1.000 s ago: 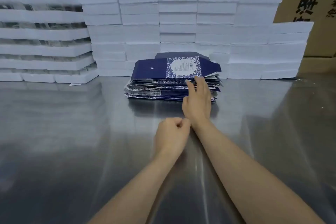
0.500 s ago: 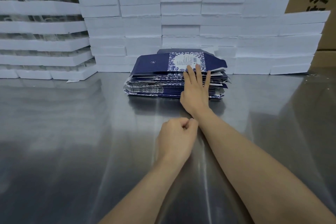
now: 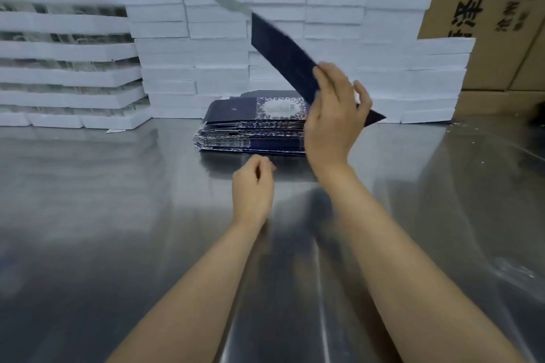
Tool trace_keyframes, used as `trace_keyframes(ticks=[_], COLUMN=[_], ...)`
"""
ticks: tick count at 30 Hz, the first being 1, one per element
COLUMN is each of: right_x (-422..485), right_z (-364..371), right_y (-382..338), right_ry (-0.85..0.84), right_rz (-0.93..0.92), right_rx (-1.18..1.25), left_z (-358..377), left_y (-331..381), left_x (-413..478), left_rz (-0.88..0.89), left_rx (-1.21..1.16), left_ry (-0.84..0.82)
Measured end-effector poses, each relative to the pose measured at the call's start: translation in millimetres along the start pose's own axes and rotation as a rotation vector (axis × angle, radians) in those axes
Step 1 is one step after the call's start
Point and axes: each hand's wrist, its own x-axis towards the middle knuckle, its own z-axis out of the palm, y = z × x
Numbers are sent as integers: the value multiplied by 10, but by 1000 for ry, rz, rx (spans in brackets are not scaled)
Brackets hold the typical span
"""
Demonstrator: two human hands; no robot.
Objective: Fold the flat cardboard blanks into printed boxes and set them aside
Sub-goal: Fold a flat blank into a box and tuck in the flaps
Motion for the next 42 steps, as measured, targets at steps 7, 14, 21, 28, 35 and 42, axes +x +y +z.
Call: trace_keyframes(ticks=[7,14,21,28,35,42], right_x=[705,365,-491,-908,-686,-508], right_z=[-929,-974,-627,-442,-528,-758], right_y=[72,335,401,402,622,953], right_ry=[-276,-840,-1155,-1665,-1011,-816], right_rz=[654,827,318,51,786,1053], right_rx=[478,694,228,-133,198,299], left_z=[-115,-173,-273,-469,-260,-540], left_y=[100,274,198,-141,-159,65], left_x=[-149,-218,-90,108,29,-14], left_rz=[-107,-336,-766,59,36,-63], left_rx=[-287,-636,-856,333,680,912], left_ry=[-39,-362,-388,-245,-531,-126])
